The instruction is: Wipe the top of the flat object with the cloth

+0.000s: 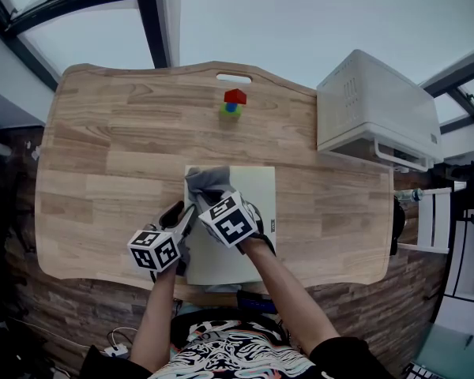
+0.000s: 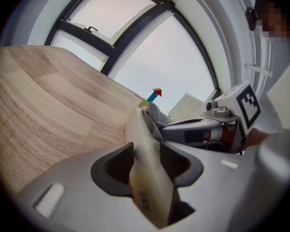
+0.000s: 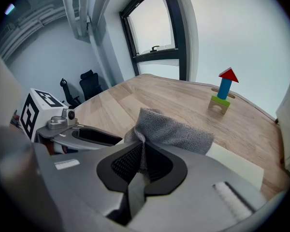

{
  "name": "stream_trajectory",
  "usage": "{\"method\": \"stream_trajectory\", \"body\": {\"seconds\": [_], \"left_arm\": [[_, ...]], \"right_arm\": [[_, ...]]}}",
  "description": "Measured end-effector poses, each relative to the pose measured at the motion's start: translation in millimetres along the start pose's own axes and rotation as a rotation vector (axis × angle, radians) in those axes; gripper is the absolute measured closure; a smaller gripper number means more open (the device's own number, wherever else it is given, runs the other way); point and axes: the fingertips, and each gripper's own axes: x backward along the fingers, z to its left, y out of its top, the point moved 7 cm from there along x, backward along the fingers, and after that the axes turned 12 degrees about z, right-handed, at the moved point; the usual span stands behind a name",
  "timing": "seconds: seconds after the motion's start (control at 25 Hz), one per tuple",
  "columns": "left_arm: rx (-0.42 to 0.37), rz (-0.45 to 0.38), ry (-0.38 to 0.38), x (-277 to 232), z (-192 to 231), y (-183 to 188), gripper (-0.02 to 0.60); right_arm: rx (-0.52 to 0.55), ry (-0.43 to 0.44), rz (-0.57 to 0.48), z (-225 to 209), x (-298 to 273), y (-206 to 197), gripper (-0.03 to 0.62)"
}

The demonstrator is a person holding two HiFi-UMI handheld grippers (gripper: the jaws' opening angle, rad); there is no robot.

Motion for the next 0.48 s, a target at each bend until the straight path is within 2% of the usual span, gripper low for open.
{"method": "stream_trajectory", "body": {"seconds": [0.48], "left_arm": [[-0.002,0.000,0.004,-0.2,0.0,-0.2,0.380]], "right_arm": [[0.009,-0.001,0.008,2.2,8.8,-5.8,0.585]]}}
